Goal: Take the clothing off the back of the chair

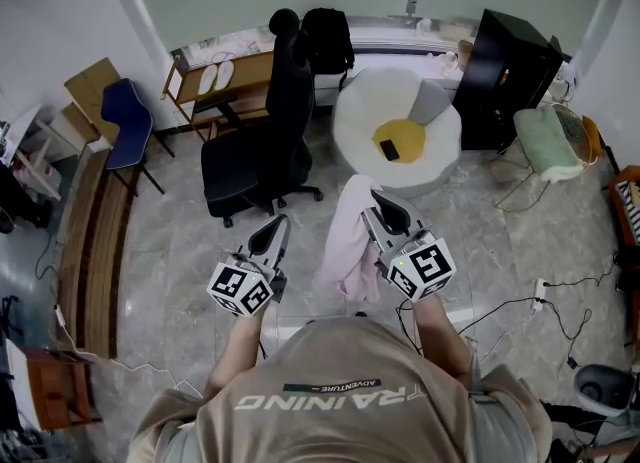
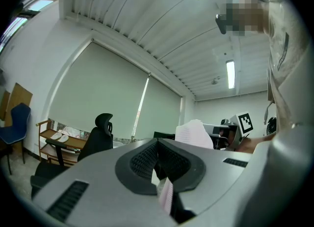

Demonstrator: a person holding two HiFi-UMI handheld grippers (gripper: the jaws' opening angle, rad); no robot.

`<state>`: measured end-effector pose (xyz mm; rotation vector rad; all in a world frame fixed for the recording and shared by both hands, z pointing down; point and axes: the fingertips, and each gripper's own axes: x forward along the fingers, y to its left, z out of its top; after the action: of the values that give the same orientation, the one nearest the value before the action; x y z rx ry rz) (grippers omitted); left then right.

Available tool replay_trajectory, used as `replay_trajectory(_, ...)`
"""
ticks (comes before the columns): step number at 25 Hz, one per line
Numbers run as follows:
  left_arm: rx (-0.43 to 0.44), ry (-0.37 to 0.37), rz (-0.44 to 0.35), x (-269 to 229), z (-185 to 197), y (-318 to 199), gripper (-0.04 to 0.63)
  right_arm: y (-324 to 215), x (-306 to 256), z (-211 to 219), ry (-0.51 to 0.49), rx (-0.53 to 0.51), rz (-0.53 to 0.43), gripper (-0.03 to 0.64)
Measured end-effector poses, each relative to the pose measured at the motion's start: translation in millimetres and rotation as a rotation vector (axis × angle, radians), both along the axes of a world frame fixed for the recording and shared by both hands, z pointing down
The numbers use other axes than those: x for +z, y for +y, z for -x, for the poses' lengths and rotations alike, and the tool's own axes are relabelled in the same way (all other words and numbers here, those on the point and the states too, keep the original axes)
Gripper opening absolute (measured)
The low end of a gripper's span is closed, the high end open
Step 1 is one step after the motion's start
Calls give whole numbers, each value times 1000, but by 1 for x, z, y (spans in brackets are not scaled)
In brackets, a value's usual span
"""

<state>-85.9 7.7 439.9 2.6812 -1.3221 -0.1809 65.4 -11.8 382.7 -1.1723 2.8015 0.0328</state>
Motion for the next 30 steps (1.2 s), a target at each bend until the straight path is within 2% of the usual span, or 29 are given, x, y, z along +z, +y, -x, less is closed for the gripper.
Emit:
replay_trajectory(9,43,-27,20,10,-16,-5,14,-1,2,-8,-13,20,9,77)
replay_trajectory(18,19,-43,22,12,-8,-8,14,-10,6,-7,-30,9,30,77)
replay_trajectory(30,-12,-23,2,8,1,-13,14,-11,15,-6,0,18,43,77)
